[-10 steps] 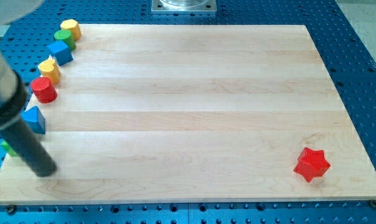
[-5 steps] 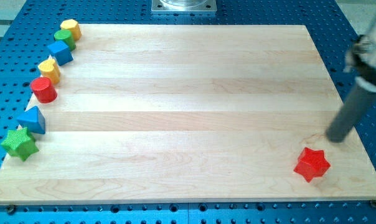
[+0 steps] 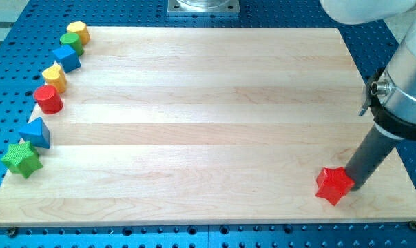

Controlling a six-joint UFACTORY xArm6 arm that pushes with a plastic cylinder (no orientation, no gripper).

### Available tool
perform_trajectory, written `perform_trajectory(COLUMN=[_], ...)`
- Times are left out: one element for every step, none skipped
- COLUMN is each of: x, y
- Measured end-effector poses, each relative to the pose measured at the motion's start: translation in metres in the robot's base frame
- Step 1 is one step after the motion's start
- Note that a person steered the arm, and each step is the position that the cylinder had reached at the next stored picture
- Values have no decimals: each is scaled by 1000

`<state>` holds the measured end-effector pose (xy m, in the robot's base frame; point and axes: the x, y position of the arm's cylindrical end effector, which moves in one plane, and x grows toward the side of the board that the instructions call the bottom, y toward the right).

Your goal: Push the red star below the green star

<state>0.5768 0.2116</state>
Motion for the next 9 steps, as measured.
perform_trajectory(x=[5, 8, 8, 8, 10, 13, 22, 24, 24], y=[3, -26, -55, -71, -87, -29, -32, -83, -141])
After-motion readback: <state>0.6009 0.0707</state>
